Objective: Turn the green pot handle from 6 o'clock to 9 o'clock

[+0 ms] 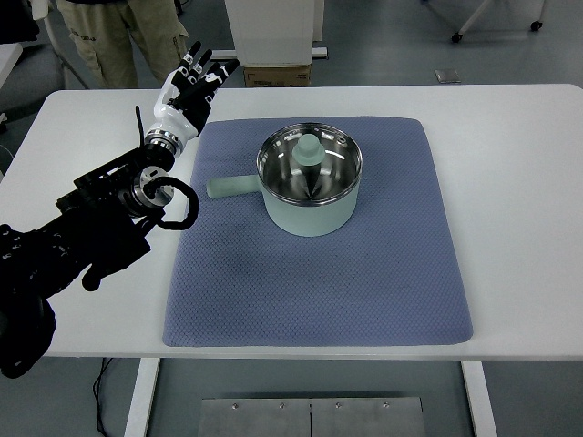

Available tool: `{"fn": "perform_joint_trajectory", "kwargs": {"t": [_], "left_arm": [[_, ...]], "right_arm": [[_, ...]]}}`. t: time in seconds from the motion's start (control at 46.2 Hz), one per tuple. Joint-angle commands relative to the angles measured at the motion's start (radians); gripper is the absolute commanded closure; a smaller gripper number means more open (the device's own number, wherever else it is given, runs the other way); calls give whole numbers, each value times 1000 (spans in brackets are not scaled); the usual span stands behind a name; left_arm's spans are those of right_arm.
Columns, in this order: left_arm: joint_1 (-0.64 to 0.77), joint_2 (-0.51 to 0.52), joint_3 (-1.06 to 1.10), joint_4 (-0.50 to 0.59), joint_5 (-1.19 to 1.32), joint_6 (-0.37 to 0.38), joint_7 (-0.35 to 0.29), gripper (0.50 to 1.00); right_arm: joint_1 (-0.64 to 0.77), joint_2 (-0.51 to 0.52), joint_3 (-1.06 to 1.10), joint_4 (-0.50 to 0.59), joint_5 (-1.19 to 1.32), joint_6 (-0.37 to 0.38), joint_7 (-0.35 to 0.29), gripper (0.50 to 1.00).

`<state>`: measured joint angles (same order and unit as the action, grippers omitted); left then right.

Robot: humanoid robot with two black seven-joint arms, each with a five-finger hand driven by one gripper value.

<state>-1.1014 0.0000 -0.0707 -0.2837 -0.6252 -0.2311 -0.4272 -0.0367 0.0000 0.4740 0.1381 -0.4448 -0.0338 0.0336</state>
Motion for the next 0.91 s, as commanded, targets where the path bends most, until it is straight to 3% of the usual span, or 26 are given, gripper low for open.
{"fn": "perform_joint_trajectory", "kwargs": {"t": [0.0, 0.887], "left_arm": [[9, 0, 0, 0, 4, 1, 2, 500], [46, 0, 0, 12, 13, -4, 4, 500]], "right_arm": [[0, 0, 0, 0, 0, 0, -1, 500], [51, 0, 0, -2, 0, 0, 0, 500]]}}
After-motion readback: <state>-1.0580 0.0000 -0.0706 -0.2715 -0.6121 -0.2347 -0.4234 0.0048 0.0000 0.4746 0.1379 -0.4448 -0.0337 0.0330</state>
